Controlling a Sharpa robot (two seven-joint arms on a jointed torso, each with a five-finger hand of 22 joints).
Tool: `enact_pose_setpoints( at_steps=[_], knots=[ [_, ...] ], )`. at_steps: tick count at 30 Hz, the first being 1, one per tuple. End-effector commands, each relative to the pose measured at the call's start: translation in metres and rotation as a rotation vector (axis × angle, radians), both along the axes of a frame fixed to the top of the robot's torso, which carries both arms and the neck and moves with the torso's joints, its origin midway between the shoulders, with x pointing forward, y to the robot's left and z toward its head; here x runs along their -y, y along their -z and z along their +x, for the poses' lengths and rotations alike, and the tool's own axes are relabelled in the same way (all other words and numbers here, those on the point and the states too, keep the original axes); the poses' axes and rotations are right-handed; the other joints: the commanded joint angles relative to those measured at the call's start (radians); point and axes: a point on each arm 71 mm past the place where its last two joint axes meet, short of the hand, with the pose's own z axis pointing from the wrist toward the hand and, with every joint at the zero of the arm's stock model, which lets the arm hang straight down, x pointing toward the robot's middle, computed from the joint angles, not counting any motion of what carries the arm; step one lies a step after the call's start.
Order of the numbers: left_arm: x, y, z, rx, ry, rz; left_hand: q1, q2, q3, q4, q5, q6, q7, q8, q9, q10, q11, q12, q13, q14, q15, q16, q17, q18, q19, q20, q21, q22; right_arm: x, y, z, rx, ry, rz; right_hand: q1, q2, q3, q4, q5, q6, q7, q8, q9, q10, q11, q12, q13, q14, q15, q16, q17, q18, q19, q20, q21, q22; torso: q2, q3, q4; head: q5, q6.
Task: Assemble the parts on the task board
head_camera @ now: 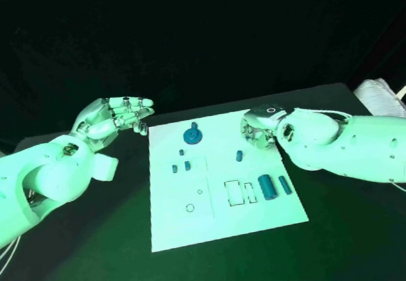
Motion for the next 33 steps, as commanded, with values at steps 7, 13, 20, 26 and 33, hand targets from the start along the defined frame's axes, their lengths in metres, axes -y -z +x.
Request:
enact_pose_setpoints(
  at_steps=[7,13,20,26,33],
  knots=[
    [0.000,-0.001,-0.001,-0.001,-0.003,-0.007,0.002,0.006,-0.004,0.000,-0.001,0.005,0.005,-0.001,0.000,-0.008,0.001,0.004,-0.001,-0.005,-0.001,-0.004,-0.001,0.015,0.009,0.000,-0.005,-0.002,0.000,0.008,-0.006,-0.001,-0.001,-0.002,-0.006,0.025,0.015,-0.028,0.017,0.020,-0.005,0.017,0.023,0.041,-0.007,-0.021,-0.008,0.050,-0.014,-0.009,-0.018,-0.012,0.028,-0.009,0.027,0.130,-0.002,0.0003,-0.0009,-0.003,-0.003],
    [-0.001,-0.001,0.000,-0.001,-0.005,-0.007,0.004,0.006,-0.004,-0.001,-0.001,0.004,0.005,-0.002,0.000,-0.009,0.001,0.004,-0.001,-0.005,-0.001,-0.004,-0.002,0.016,0.010,0.000,-0.006,-0.003,0.001,0.003,-0.008,0.050,0.003,0.041,-0.010,0.027,0.022,-0.036,0.018,0.022,-0.004,0.020,0.030,0.053,-0.007,-0.027,-0.011,0.049,-0.015,-0.011,-0.020,-0.014,0.032,-0.010,0.036,0.136,-0.002,-0.0002,0.0000,-0.004,-0.001],
    [-0.004,0.000,0.000,-0.007,-0.013,-0.001,0.006,0.007,-0.004,-0.001,-0.001,0.004,0.006,-0.002,0.000,-0.010,0.001,0.004,-0.001,-0.005,-0.001,-0.005,-0.002,0.016,0.011,0.000,-0.007,-0.004,0.004,-0.005,-0.011,0.097,0.001,0.100,-0.018,0.027,0.027,-0.041,0.009,0.023,-0.003,0.023,0.036,0.061,-0.007,-0.035,-0.015,0.049,-0.015,-0.012,-0.022,-0.014,0.031,-0.010,0.033,0.136,-0.002,-0.0009,0.0007,-0.003,0.002],
    [-0.008,0.001,0.002,-0.017,-0.026,0.007,0.000,0.007,-0.009,0.005,0.000,-0.005,0.010,-0.008,-0.002,-0.017,0.005,0.002,-0.003,-0.004,0.002,-0.006,-0.004,0.015,0.015,0.001,-0.013,-0.009,0.008,-0.015,-0.014,0.115,0.003,0.145,-0.023,0.027,0.029,-0.043,0.003,0.022,-0.003,0.024,0.040,0.064,-0.006,-0.040,-0.017,0.048,-0.015,-0.014,-0.024,-0.014,0.031,-0.010,0.033,0.136,-0.002,0.0000,-0.0008,-0.002,0.003],
    [-0.009,0.001,0.003,-0.017,-0.030,0.008,0.000,0.007,-0.009,0.006,0.000,-0.006,0.010,-0.009,-0.003,-0.018,0.005,0.002,-0.003,-0.004,0.002,-0.007,-0.004,0.015,0.015,0.001,-0.013,-0.009,0.010,-0.026,-0.023,0.128,-0.010,0.212,-0.024,0.028,0.029,-0.043,0.003,0.022,-0.003,0.024,0.041,0.065,-0.006,-0.041,-0.018,0.048,-0.015,-0.015,-0.027,-0.013,0.031,-0.010,0.032,0.135,-0.002,-0.0006,-0.0020,-0.003,0.003]
  ],
)
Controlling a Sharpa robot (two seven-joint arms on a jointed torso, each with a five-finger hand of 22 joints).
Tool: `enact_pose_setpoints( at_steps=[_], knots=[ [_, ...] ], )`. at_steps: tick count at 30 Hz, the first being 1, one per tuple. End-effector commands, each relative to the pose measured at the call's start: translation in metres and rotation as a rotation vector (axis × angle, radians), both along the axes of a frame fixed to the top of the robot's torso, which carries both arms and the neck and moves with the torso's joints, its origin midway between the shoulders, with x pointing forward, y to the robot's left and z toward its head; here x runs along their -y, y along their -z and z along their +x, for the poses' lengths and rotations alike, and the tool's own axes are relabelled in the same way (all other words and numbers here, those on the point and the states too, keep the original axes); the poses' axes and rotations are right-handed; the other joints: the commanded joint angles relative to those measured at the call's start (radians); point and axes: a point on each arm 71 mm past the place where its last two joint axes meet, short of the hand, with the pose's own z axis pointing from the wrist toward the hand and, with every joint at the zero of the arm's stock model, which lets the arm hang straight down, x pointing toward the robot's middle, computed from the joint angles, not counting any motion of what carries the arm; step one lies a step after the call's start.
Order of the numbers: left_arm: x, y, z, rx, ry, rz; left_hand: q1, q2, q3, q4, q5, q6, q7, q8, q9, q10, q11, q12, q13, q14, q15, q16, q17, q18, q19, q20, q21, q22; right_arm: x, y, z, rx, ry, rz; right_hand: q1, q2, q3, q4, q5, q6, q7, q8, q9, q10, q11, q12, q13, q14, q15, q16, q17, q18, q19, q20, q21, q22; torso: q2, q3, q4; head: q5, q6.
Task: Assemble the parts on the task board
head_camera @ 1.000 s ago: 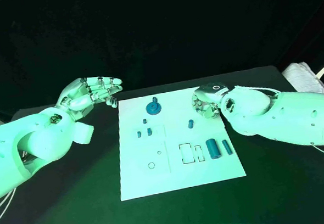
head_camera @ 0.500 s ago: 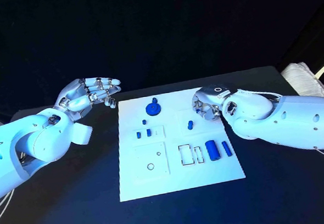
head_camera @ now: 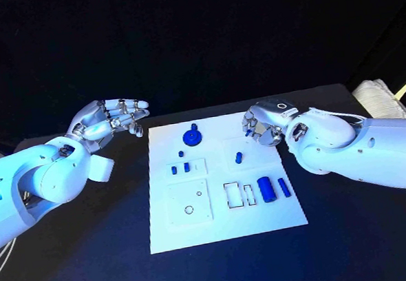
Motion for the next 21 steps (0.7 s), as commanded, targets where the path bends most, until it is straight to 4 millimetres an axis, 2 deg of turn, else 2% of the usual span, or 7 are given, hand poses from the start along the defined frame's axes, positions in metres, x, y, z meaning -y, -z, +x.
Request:
enact_pose_setpoints(
  at_steps=[1,9,13,17,21],
  knots=[
    [0.000,-0.001,0.000,-0.003,-0.003,-0.007,0.000,0.007,-0.005,0.002,0.000,-0.002,0.006,-0.005,-0.001,-0.007,0.001,0.002,-0.001,-0.004,0.002,-0.007,-0.001,0.015,0.008,0.001,-0.006,-0.001,-0.002,-0.007,-0.006,0.025,-0.025,0.076,-0.005,0.002,0.003,-0.003,-0.001,0.006,0.003,0.001,0.004,0.024,-0.018,-0.004,0.001,0.048,-0.008,-0.005,-0.002,-0.013,0.034,-0.006,0.001,0.135,0.000,0.0001,-0.0008,-0.001,0.000],
    [0.002,-0.001,0.001,-0.002,-0.002,-0.010,0.000,0.007,-0.005,0.002,0.000,-0.002,0.006,-0.005,-0.001,-0.007,0.001,0.002,-0.001,-0.004,0.002,-0.007,-0.001,0.015,0.008,0.001,-0.006,-0.001,-0.024,-0.013,-0.026,0.008,-0.104,0.140,-0.004,0.002,0.006,-0.007,0.000,0.005,0.004,0.001,0.007,0.025,-0.018,-0.008,-0.001,0.047,-0.009,-0.006,-0.002,-0.013,0.034,-0.007,0.000,0.134,-0.001,0.0010,0.0008,0.009,0.006],
    [0.005,0.000,0.001,-0.003,0.004,-0.012,0.001,0.007,-0.006,0.002,0.000,-0.002,0.006,-0.005,-0.002,-0.008,0.002,0.002,-0.001,-0.004,0.002,-0.007,-0.002,0.015,0.009,0.001,-0.007,-0.002,-0.043,-0.013,-0.037,-0.011,-0.159,0.156,-0.004,0.002,0.007,-0.008,0.001,0.005,0.004,0.001,0.007,0.026,-0.018,-0.009,-0.001,0.047,-0.009,-0.007,-0.003,-0.013,0.034,-0.007,-0.001,0.134,-0.002,-0.0007,0.0014,0.017,0.004],
    [0.008,0.000,0.001,-0.003,0.012,-0.014,0.001,0.007,-0.005,0.002,0.000,-0.002,0.006,-0.005,-0.001,-0.009,0.002,0.002,-0.001,-0.004,0.002,-0.007,-0.002,0.015,0.009,0.001,-0.007,-0.002,-0.063,-0.012,-0.048,-0.032,-0.215,0.165,-0.004,0.002,0.007,-0.008,0.001,0.005,0.004,0.001,0.007,0.026,-0.018,-0.009,-0.001,0.047,-0.009,-0.007,-0.003,-0.013,0.034,-0.007,-0.001,0.134,-0.002,-0.0029,0.0025,0.032,0.000],
    [0.010,0.000,0.001,-0.004,0.017,-0.017,0.002,0.007,-0.006,0.002,0.000,-0.002,0.006,-0.005,-0.001,-0.009,0.002,0.002,-0.002,-0.004,0.002,-0.007,-0.002,0.015,0.009,0.001,-0.007,-0.003,-0.082,-0.008,-0.056,-0.057,-0.265,0.158,-0.004,0.003,0.008,-0.010,0.002,0.004,0.005,0.001,0.008,0.026,-0.017,-0.011,-0.002,0.047,-0.009,-0.007,-0.004,-0.013,0.033,-0.007,-0.002,0.134,-0.002,-0.0032,0.0008,0.047,-0.004]
  ],
)
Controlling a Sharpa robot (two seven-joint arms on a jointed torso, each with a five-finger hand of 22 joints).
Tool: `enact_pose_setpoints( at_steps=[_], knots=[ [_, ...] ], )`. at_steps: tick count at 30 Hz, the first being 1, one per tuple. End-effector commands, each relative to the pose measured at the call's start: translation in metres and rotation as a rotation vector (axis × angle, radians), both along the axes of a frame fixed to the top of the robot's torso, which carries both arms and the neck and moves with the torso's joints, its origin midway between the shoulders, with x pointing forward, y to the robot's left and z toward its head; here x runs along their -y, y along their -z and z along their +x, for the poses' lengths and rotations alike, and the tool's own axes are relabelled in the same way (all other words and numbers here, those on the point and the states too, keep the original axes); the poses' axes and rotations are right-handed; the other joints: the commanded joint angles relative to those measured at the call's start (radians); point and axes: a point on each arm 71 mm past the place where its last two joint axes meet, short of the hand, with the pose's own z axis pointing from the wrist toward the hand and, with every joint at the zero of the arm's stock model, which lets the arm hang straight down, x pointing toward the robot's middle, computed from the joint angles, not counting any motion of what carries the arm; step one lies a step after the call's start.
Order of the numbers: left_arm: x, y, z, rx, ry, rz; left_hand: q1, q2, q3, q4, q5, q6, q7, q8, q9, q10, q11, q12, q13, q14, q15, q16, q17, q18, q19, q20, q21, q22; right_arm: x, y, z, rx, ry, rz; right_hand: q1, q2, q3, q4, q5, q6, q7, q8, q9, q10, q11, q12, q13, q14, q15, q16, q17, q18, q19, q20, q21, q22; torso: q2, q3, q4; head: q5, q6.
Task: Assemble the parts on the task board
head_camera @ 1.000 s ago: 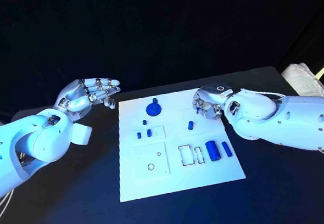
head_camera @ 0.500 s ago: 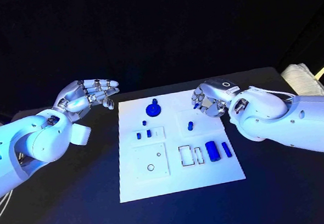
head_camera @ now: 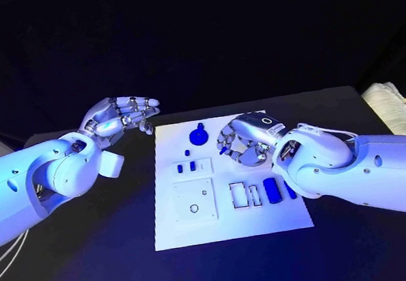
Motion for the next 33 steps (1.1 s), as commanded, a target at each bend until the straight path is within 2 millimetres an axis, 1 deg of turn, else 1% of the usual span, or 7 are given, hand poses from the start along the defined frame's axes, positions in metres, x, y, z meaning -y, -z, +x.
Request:
enact_pose_setpoints(
  at_steps=[1,2,7,14,20,26,33],
  knots=[
    [0.004,-0.001,0.000,-0.001,0.010,-0.014,0.002,0.007,-0.006,0.002,0.000,-0.002,0.006,-0.005,-0.001,-0.006,-0.002,0.002,-0.002,-0.004,0.002,-0.007,-0.001,0.015,0.009,0.001,-0.003,-0.001,-0.015,0.006,-0.008,-0.022,-0.058,-0.019,-0.004,0.003,0.002,-0.003,0.007,0.002,0.003,0.006,0.001,0.026,-0.017,-0.005,0.000,0.047,-0.009,-0.003,-0.002,-0.012,0.033,-0.007,-0.002,0.134,0.000,-0.0014,0.0000,0.014,-0.005],
    [0.005,-0.001,0.000,-0.001,0.011,-0.015,0.002,0.007,-0.006,0.002,0.000,-0.002,0.006,-0.005,-0.001,-0.006,-0.002,0.002,-0.002,-0.004,0.002,-0.007,-0.001,0.015,0.009,0.001,-0.003,-0.001,-0.019,0.008,-0.009,-0.030,-0.069,-0.023,-0.004,0.003,0.002,-0.003,0.007,0.002,0.003,0.006,0.001,0.026,-0.017,-0.005,0.000,0.047,-0.009,-0.003,-0.002,-0.012,0.033,-0.007,-0.002,0.134,0.001,-0.0024,0.0021,0.018,-0.006],
    [0.009,-0.001,0.000,-0.003,0.020,-0.018,0.002,0.007,-0.006,0.002,0.000,-0.002,0.006,-0.005,-0.001,-0.006,-0.002,0.002,-0.002,-0.004,0.002,-0.007,-0.001,0.015,0.009,0.001,-0.004,-0.002,-0.034,0.025,-0.018,-0.066,-0.108,-0.031,-0.005,0.003,0.003,-0.004,0.008,0.002,0.003,0.006,0.002,0.027,-0.017,-0.006,0.000,0.047,-0.009,-0.003,-0.001,-0.013,0.034,-0.007,-0.001,0.134,0.002,-0.0029,0.0015,0.032,-0.010],
    [0.012,-0.001,0.000,-0.002,0.025,-0.020,0.002,0.007,-0.006,0.002,0.000,-0.002,0.006,-0.005,-0.001,-0.006,-0.002,0.002,-0.002,-0.004,0.002,-0.007,-0.001,0.015,0.009,0.001,-0.004,-0.002,-0.045,0.042,-0.024,-0.108,-0.133,-0.053,-0.005,0.003,0.003,-0.005,0.009,0.001,0.004,0.006,0.003,0.028,-0.017,-0.007,-0.001,0.047,-0.009,-0.004,-0.002,-0.012,0.032,-0.007,-0.004,0.133,0.003,0.0000,0.0007,0.044,-0.018],
    [0.013,-0.001,0.000,-0.002,0.028,-0.021,0.003,0.007,-0.006,0.001,0.000,-0.001,0.006,-0.004,-0.001,-0.007,-0.002,0.003,-0.002,-0.004,0.002,-0.007,-0.001,0.015,0.010,0.001,-0.005,-0.002,-0.050,0.050,-0.026,-0.134,-0.139,-0.088,-0.005,0.003,0.004,-0.006,0.009,0.001,0.005,0.006,0.003,0.028,-0.017,-0.008,-0.001,0.046,-0.009,-0.005,-0.004,-0.012,0.032,-0.007,-0.005,0.132,0.002,-0.0014,0.0009,0.050,-0.022],
    [0.014,-0.001,0.000,-0.003,0.030,-0.021,0.003,0.007,-0.006,0.001,0.000,-0.001,0.006,-0.004,-0.001,-0.007,-0.002,0.003,-0.002,-0.004,0.002,-0.007,-0.001,0.015,0.010,0.001,-0.005,-0.002,-0.054,0.054,-0.027,-0.142,-0.141,-0.109,-0.005,0.003,0.004,-0.006,0.009,0.001,0.005,0.006,0.003,0.028,-0.017,-0.008,-0.001,0.046,-0.009,-0.005,-0.004,-0.012,0.032,-0.007,-0.005,0.132,0.003,0.0012,0.0008,0.057,-0.031],
    [0.014,-0.001,0.000,-0.004,0.030,-0.021,0.003,0.007,-0.007,0.002,0.000,0.001,0.006,-0.004,-0.001,-0.007,-0.002,0.003,-0.002,-0.004,0.002,-0.008,-0.002,0.015,0.010,0.001,-0.006,-0.003,-0.058,0.057,-0.029,-0.157,-0.150,-0.140,-0.006,0.004,0.004,-0.007,0.010,0.000,0.005,0.005,0.004,0.028,-0.016,-0.010,-0.002,0.046,-0.009,-0.005,-0.004,-0.012,0.032,-0.008,-0.006,0.132,0.003,0.0000,-0.0010,0.061,-0.036]
  ],
)
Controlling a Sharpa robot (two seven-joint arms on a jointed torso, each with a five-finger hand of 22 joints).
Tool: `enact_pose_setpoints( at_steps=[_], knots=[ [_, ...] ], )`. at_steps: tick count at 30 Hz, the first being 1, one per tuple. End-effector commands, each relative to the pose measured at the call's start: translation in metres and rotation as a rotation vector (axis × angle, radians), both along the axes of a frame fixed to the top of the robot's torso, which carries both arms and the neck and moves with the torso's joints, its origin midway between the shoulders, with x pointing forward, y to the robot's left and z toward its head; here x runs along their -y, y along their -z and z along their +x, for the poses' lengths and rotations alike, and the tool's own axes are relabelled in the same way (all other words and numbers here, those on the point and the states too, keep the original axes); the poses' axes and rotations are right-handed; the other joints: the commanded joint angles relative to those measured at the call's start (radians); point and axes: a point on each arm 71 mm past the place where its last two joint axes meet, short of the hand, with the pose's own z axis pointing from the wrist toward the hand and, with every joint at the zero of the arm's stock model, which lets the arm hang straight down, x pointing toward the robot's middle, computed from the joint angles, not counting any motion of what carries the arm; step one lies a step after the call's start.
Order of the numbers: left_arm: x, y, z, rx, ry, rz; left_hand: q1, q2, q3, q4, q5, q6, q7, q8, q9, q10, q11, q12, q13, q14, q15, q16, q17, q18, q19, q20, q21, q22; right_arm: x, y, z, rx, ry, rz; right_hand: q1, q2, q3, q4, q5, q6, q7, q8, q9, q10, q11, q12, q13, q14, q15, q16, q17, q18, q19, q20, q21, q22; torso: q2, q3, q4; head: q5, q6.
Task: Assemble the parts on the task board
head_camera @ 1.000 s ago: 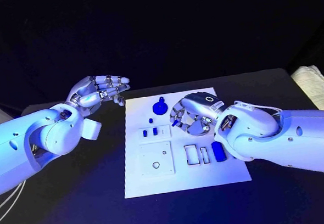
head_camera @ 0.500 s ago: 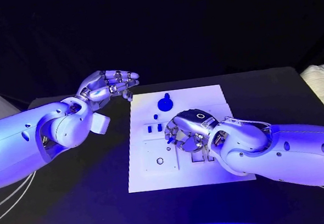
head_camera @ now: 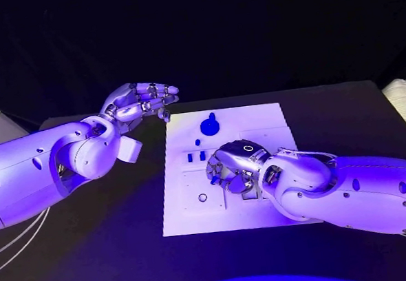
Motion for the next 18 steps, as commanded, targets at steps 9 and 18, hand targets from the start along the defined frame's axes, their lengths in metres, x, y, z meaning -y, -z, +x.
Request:
enact_pose_setpoints(
  at_steps=[9,18],
  knots=[
    [0.0013,-0.0012,-0.0004,0.000,0.005,-0.010,0.003,0.007,-0.007,0.002,0.000,0.000,0.006,-0.004,-0.001,-0.007,-0.002,0.003,-0.001,-0.004,0.002,-0.004,-0.002,0.015,0.007,-0.002,-0.006,-0.001,0.0000,0.0047,0.0001,0.012,0.008,-0.070,0.002,0.012,0.003,-0.004,0.007,0.003,0.006,0.001,0.002,0.019,-0.015,-0.003,0.000,0.046,-0.009,-0.004,0.000,-0.012,0.033,-0.008,-0.002,0.134,0.000,0.0007,-0.0002,0.000,-0.005],
    [0.0001,-0.0011,-0.0005,-0.002,0.004,-0.009,0.003,0.007,-0.007,0.002,0.000,0.000,0.006,-0.004,-0.001,-0.007,-0.002,0.003,-0.001,-0.004,0.002,-0.004,-0.002,0.015,0.007,-0.002,-0.006,-0.001,0.0008,0.0045,0.0006,0.020,0.018,-0.074,0.002,0.012,0.003,-0.005,0.007,0.003,0.006,0.001,0.003,0.020,-0.015,-0.003,0.000,0.046,-0.009,-0.004,0.000,-0.012,0.033,-0.008,-0.003,0.134,0.000,0.0009,-0.0008,0.000,-0.010]
  ],
)
